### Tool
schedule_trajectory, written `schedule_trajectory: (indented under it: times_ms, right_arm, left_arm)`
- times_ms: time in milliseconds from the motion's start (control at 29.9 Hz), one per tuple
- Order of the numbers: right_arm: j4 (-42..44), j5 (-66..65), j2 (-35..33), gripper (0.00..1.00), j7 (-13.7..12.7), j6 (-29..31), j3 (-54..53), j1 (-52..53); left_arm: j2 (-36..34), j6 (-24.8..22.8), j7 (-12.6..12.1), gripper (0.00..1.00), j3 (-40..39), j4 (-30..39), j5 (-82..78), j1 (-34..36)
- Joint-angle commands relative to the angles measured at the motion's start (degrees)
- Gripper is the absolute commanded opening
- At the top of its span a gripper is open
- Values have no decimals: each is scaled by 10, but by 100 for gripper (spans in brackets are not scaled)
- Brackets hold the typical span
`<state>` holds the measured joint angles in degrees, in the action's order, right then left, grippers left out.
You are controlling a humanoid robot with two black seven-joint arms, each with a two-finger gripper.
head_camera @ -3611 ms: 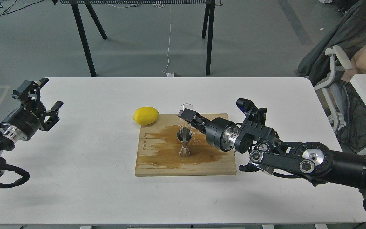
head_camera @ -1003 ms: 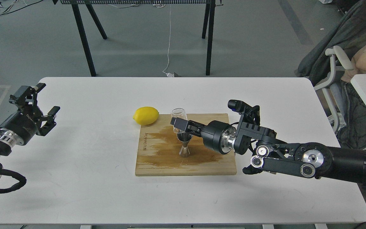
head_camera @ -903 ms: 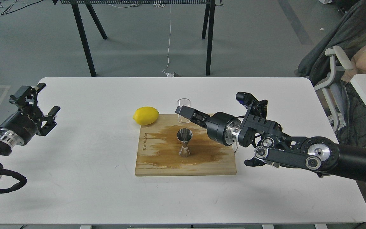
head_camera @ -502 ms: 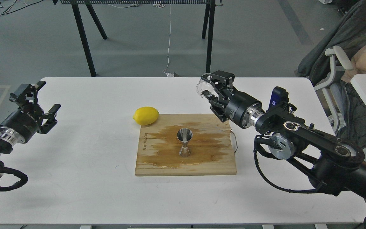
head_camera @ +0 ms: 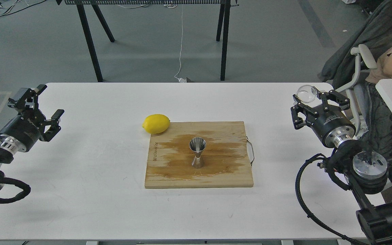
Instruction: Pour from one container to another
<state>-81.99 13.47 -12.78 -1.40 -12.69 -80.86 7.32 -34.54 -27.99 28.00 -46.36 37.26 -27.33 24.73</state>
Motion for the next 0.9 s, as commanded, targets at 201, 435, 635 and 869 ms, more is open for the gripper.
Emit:
schedule_trajectory:
  times_ms: [201,435,635,869]
  right_arm:
    - [106,110,2,45,-1,-15,-18,-19]
    - [133,113,6,45,-2,-25,-8,-24]
    - [148,112,20,46,-1,-29,6,-21]
    - [150,110,26,48,-1,-29,14,-18]
  left_arm:
    - [1,0,0,99,4,0,0,0]
    - [1,0,0,99,6,0,-1,-1]
    - [1,0,0,99,6,0,-1,-1]
    - [1,0,0,99,5,0,-1,-3]
